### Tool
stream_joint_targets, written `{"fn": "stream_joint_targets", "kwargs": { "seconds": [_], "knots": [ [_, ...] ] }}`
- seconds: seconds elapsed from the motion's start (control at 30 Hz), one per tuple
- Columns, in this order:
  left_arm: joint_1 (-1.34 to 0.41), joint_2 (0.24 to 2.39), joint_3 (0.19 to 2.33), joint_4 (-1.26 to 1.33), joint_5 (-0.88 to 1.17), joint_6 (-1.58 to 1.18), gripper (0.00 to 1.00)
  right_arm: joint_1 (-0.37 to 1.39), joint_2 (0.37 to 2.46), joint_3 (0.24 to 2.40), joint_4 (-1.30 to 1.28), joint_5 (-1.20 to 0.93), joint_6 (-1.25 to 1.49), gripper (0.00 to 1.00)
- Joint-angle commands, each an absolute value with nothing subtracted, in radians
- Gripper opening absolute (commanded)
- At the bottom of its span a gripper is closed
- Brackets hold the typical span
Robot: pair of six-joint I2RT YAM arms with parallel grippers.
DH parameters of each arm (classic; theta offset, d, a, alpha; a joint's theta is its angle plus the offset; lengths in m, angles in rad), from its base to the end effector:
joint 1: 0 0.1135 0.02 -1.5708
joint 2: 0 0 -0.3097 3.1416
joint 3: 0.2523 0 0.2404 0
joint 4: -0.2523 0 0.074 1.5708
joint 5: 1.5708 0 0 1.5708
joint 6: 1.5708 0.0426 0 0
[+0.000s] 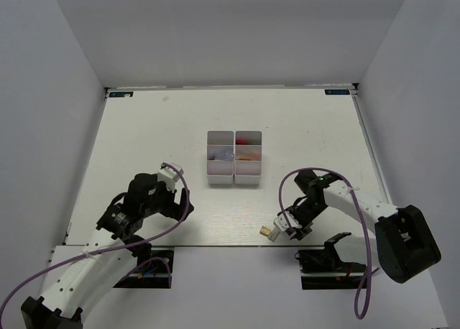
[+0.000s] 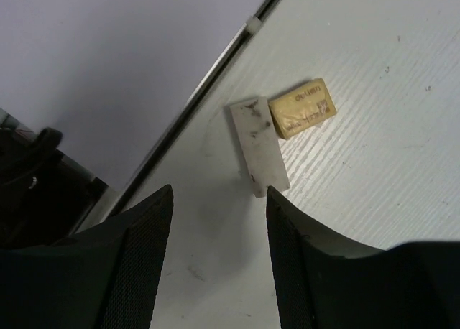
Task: Sort the stationery into containers
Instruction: Pick up the stationery from the corner of the board.
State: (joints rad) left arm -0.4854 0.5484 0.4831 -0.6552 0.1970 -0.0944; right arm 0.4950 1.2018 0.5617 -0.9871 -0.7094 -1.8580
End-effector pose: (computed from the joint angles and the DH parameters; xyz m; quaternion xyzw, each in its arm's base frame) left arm 0.0659 -0.0442 0.2433 0.2159 0.8814 -0.2032 0.3677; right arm 0.0967 0.0837 0.2053 -0.8617 0.3692 0.2863 0.1982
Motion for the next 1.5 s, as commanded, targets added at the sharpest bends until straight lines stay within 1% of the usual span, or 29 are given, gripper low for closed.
{"fn": "stream_joint_targets", "kwargs": {
  "seconds": [0.0, 0.4, 0.63, 0.73, 0.8, 0.83, 0.87, 0.93, 0.97, 1.03, 1.07, 1.13, 1.17, 1.2, 1.33, 1.37, 1.47],
  "knots": [
    [-0.477, 0.545, 0.494, -0.653, 0.21, -0.094, 0.99, 0.512, 1.238, 0.558, -0.859, -0.678, -1.812, 0.58],
    [-0.479, 0.546, 0.494, -0.652, 0.219, -0.087, 0.99, 0.566, 1.353, 0.617, -0.784, -0.646, -1.767, 0.58],
    [-0.48, 0.541, 0.495, -0.657, 0.219, -0.087, 0.99, 0.61, 1.394, 0.612, -0.794, -0.62, -1.767, 0.54],
    [-0.479, 0.541, 0.495, -0.655, 0.219, -0.087, 0.99, 0.633, 1.41, 0.614, -0.825, -0.598, -1.781, 0.54],
    [-0.479, 0.537, 0.495, -0.655, 0.219, -0.086, 0.99, 0.641, 1.428, 0.614, -0.836, -0.574, -1.781, 0.5],
    [-0.479, 0.537, 0.495, -0.657, 0.219, -0.087, 0.99, 0.652, 1.436, 0.612, -0.838, -0.566, -1.781, 0.5],
    [-0.479, 0.535, 0.495, -0.655, 0.219, -0.086, 0.99, 0.66, 1.445, 0.615, -0.842, -0.558, -1.776, 0.46],
    [-0.479, 0.529, 0.494, -0.652, 0.218, -0.086, 0.99, 0.673, 1.454, 0.614, -0.847, -0.543, -1.767, 0.42],
    [-0.477, 0.528, 0.492, -0.664, 0.216, -0.087, 0.99, 0.673, 1.457, 0.614, -0.844, -0.538, -1.758, 0.34],
    [-0.479, 0.526, 0.494, -0.655, 0.216, -0.089, 0.99, 0.684, 1.462, 0.612, -0.841, -0.52, -1.738, 0.24],
    [-0.479, 0.526, 0.494, -0.655, 0.216, -0.087, 0.99, 0.683, 1.463, 0.612, -0.839, -0.517, -1.726, 0.17],
    [-0.48, 0.526, 0.494, -0.655, 0.216, -0.086, 0.99, 0.686, 1.442, 0.617, -0.839, -0.505, -1.7, 0.1],
    [-0.479, 0.526, 0.494, -0.658, 0.215, -0.086, 0.99, 0.684, 1.425, 0.618, -0.842, -0.497, -1.683, 0.02],
    [-0.476, 0.523, 0.495, -0.658, 0.221, -0.087, 0.99, 0.684, 1.414, 0.62, -0.848, -0.491, -1.678, 0.0],
    [-0.482, 0.526, 0.492, -0.655, 0.222, -0.087, 0.99, 0.68, 1.306, 0.664, -0.908, -0.436, -1.648, 0.0],
    [-0.479, 0.523, 0.494, -0.653, 0.225, -0.087, 0.99, 0.677, 1.245, 0.689, -0.928, -0.416, -1.632, 0.0],
    [-0.479, 0.528, 0.492, -0.653, 0.225, -0.087, 0.99, 0.676, 1.198, 0.77, -1.001, -0.4, -1.556, 0.0]
  ]
}}
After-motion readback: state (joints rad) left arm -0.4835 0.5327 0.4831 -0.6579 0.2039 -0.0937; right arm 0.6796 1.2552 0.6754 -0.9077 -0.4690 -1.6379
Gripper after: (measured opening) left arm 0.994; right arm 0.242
